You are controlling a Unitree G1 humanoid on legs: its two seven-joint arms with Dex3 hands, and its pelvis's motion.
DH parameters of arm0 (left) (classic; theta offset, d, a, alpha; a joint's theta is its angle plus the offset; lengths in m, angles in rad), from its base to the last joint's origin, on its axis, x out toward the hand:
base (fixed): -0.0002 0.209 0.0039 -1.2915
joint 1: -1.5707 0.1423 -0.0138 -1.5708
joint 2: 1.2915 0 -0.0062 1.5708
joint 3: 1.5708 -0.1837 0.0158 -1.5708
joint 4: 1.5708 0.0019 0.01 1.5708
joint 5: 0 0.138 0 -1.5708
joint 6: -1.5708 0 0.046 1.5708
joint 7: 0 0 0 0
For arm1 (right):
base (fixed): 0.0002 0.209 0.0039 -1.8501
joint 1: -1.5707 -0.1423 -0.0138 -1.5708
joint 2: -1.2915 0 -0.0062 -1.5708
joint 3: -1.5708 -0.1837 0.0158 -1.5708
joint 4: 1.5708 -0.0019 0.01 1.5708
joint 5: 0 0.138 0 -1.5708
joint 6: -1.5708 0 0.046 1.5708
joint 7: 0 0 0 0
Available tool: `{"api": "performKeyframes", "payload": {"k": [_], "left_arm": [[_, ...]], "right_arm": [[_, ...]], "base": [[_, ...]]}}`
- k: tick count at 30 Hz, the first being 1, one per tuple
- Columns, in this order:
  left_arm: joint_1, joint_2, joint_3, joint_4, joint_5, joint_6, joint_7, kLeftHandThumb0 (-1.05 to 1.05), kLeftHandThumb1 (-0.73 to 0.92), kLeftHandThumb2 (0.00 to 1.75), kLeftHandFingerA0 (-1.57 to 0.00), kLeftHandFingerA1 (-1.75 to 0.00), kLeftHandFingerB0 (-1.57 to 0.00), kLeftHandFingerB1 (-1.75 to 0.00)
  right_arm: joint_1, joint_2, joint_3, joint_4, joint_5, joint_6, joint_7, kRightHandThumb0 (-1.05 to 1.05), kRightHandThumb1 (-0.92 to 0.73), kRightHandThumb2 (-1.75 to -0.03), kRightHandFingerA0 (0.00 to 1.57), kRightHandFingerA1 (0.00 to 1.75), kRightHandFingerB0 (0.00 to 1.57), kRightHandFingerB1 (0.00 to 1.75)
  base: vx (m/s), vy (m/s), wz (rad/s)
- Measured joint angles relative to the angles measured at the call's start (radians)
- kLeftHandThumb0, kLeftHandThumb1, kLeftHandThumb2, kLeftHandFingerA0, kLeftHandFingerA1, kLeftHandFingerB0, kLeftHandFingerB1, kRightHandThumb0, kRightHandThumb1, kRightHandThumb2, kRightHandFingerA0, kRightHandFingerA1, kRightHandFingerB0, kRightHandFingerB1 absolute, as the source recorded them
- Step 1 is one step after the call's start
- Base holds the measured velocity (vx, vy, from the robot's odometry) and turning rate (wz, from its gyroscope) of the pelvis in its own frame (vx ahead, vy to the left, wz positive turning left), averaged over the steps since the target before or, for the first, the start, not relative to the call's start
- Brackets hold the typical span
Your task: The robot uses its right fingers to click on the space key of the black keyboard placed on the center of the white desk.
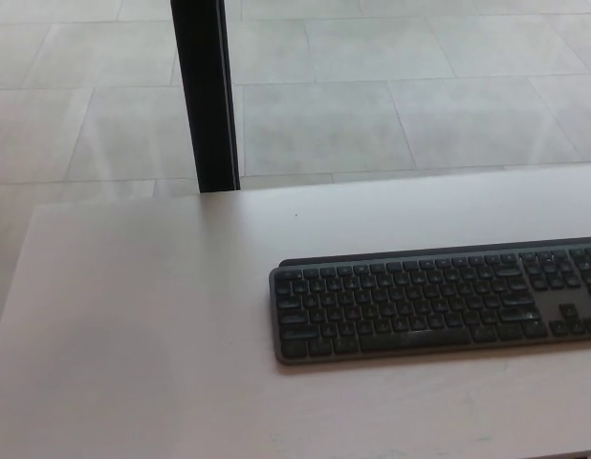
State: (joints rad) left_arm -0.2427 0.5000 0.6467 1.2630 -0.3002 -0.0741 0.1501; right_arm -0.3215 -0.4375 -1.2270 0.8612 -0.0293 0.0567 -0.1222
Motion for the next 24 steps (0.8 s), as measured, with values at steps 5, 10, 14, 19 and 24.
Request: {"api": "performKeyframes", "payload": {"k": [5, 10, 14, 19, 24], "left_arm": [[0.01, 0.0, 0.0, 0.0, 0.0, 0.0, -0.003, -0.62, 0.85, 0.65, -0.74, -0.68, -0.6, -0.54], [0.019, 0.0, 0.002, 0.0, -0.001, 0.0, -0.01, -0.6, 0.85, 0.65, -0.72, -0.67, -0.59, -0.56], [0.024, 0.001, 0.001, 0.003, -0.001, 0.001, -0.017, -0.59, 0.85, 0.65, -0.75, -0.67, -0.63, -0.57], [0.024, 0.005, 0.001, 0.01, -0.003, 0.009, -0.024, -0.58, 0.85, 0.65, -0.76, -0.7, -0.62, -0.58], [0.023, 0.01, 0.002, 0.014, -0.011, 0.025, -0.033, -0.58, 0.85, 0.65, -0.68, -0.71, -0.58, -0.56]], "right_arm": [[-0.001, 0.067, -0.006, 0.002, 0.069, 0.037, -0.01, -0.45, -0.34, -1.03, 1.41, 1.44, 1.01, 1.08], [-0.001, 0.099, 0.003, -0.006, 0.136, 0.067, -0.017, -0.47, -0.35, -1.02, 1.41, 1.46, 0.89, 1.02], [0.002, 0.106, 0.02, -0.008, 0.188, 0.083, -0.028, -0.47, -0.31, -1.01, 1.45, 1.44, 0.96, 1.04], [0.03, 0.124, 0.074, -0.044, 0.25, 0.087, -0.032, -0.49, -0.3, -1.01, 1.34, 1.32, 0.66, 0.87], [0.068, 0.131, 0.157, -0.09, 0.291, 0.089, -0.032, -0.53, -0.35, -0.98, 1.03, 1.0, 0.6, 0.81]], "base": [[0.0, 0.0, 0.0], [0.0, 0.0, 0.0], [0.0, 0.0, 0.0], [0.0, 0.0, 0.0], [0.0, 0.0, 0.0]]}}
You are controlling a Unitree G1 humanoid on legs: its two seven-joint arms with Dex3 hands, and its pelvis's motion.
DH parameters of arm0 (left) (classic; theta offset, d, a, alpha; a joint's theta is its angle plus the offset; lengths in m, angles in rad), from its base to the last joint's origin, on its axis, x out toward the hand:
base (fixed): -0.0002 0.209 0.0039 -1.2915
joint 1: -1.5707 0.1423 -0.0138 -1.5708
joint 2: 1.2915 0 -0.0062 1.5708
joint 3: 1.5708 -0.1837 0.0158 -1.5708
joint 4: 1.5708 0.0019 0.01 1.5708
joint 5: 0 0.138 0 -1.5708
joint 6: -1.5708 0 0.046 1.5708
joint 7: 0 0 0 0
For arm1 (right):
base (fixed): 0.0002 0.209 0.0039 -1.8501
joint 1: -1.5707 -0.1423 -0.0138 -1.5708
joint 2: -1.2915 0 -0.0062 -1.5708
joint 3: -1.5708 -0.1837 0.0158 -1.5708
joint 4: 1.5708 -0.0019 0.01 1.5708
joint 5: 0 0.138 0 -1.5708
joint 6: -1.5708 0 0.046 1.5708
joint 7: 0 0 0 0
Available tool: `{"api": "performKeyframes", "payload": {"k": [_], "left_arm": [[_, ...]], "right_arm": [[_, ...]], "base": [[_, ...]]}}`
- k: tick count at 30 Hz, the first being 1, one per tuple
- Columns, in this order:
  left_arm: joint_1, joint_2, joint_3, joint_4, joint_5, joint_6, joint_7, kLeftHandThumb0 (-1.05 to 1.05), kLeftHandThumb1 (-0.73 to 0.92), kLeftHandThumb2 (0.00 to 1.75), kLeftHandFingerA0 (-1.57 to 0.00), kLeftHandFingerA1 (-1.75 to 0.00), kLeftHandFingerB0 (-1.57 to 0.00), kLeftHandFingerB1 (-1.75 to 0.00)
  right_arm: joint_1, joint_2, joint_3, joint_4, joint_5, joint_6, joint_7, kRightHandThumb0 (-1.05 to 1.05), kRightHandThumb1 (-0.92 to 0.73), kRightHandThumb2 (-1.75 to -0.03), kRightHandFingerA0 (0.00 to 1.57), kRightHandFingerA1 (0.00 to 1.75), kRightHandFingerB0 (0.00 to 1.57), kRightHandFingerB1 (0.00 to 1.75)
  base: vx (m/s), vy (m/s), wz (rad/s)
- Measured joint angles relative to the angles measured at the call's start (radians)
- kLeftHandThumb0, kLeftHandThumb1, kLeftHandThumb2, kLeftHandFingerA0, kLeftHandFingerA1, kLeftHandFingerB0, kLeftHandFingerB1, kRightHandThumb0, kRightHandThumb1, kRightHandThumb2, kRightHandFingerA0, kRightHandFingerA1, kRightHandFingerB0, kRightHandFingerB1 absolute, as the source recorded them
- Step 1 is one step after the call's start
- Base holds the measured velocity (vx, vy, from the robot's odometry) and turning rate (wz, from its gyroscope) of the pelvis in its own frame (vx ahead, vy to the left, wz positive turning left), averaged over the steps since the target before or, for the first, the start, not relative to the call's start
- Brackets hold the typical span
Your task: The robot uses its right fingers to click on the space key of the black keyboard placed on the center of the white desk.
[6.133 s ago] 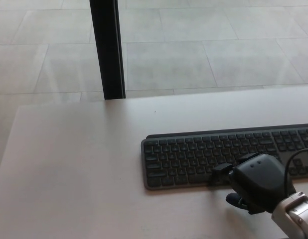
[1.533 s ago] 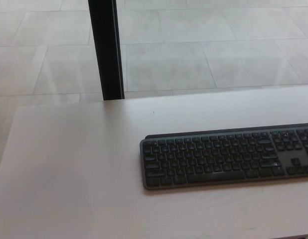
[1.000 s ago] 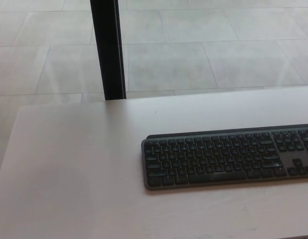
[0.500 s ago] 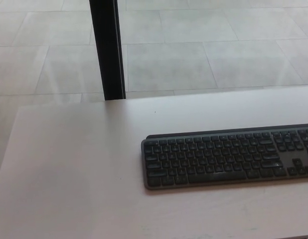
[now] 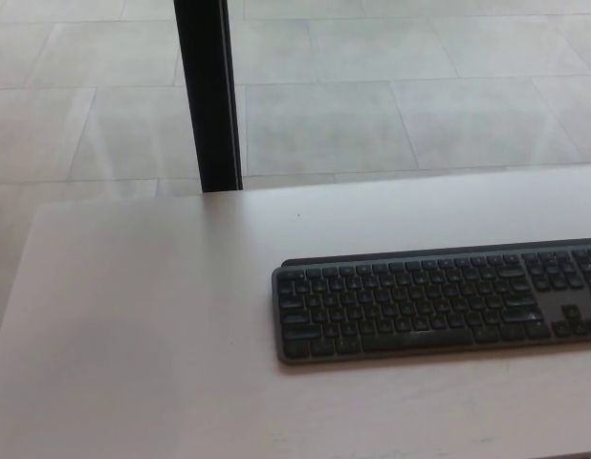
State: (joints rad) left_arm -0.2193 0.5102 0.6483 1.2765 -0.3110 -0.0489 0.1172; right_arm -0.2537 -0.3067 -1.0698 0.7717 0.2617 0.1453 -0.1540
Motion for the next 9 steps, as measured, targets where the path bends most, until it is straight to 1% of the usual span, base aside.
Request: {"api": "performKeyframes", "payload": {"k": [1, 2, 3, 4, 5, 6, 7, 8, 9], "left_arm": [[-0.001, 0.002, 0.001, 0.0, -0.004, 0.005, -0.003, -0.58, 0.84, 0.65, -0.67, -0.7, -0.58, -0.56], [-0.002, 0.003, 0.003, 0.0, -0.008, 0.009, -0.005, -0.58, 0.83, 0.65, -0.68, -0.69, -0.57, -0.56], [-0.003, 0.003, 0.005, 0.0, -0.011, 0.013, -0.006, -0.58, 0.84, 0.65, -0.69, -0.7, -0.55, -0.55], [-0.004, 0.004, 0.007, 0.0, -0.015, 0.017, -0.006, -0.58, 0.84, 0.65, -0.7, -0.71, -0.56, -0.55], [-0.005, 0.004, 0.008, 0.0, -0.017, 0.02, -0.007, -0.58, 0.84, 0.65, -0.71, -0.71, -0.57, -0.56], [-0.006, 0.004, 0.008, 0.0, -0.019, 0.022, -0.008, -0.58, 0.84, 0.65, -0.68, -0.69, -0.57, -0.56], [-0.007, 0.004, 0.008, 0.0, -0.02, 0.024, -0.008, -0.58, 0.84, 0.65, -0.68, -0.69, -0.57, -0.56], [-0.007, 0.004, 0.007, 0.0, -0.021, 0.025, -0.009, -0.58, 0.84, 0.65, -0.68, -0.67, -0.57, -0.55], [-0.007, 0.004, 0.006, 0.0, -0.022, 0.026, -0.01, -0.58, 0.84, 0.65, -0.68, -0.67, -0.57, -0.55]], "right_arm": [[0.007, 0.0, 0.02, -0.008, 0.006, 0.0, 0.0, -0.53, -0.41, -0.85, 1.03, 0.92, 0.59, 0.83], [0.014, 0.0, 0.037, -0.013, 0.011, 0.0, 0.001, -0.54, -0.43, -0.85, 1.1, 0.93, 0.62, 0.83], [0.018, 0.0, 0.051, -0.018, 0.016, 0.0, 0.0, -0.55, -0.44, -0.82, 1.03, 0.88, 0.71, 0.85], [0.023, 0.0, 0.069, -0.024, 0.021, 0.001, 0.001, -0.59, -0.44, -0.77, 1.05, 0.85, 0.77, 0.84], [0.026, 0.0, 0.084, -0.027, 0.024, 0.001, 0.0, -0.6, -0.34, -0.93, 0.99, 0.92, 0.91, 0.92], [0.027, -0.001, 0.098, -0.027, 0.024, 0.001, 0.0, -0.65, -0.3, -0.9, 0.97, 0.89, 1.02, 0.98], [0.03, -0.003, 0.12, -0.028, 0.025, 0.003, -0.001, -0.65, -0.3, -0.9, 0.97, 0.89, 1.02, 0.98], [0.03, -0.007, 0.142, -0.031, 0.023, 0.011, -0.006, -0.62, -0.4, -0.72, 1.0, 0.85, 0.99, 0.93], [0.03, -0.013, 0.162, -0.032, 0.023, 0.019, -0.007, -0.62, -0.4, -0.72, 1.0, 0.85, 0.99, 0.93]], "base": [[0.0, 0.0, 0.0], [0.0, 0.0, 0.0], [0.0, 0.0, 0.0], [0.0, 0.0, 0.0], [0.0, 0.0, 0.0], [0.0, 0.0, 0.0], [0.0, 0.0, 0.0], [0.0, 0.0, 0.0], [0.0, 0.0, 0.0]]}}
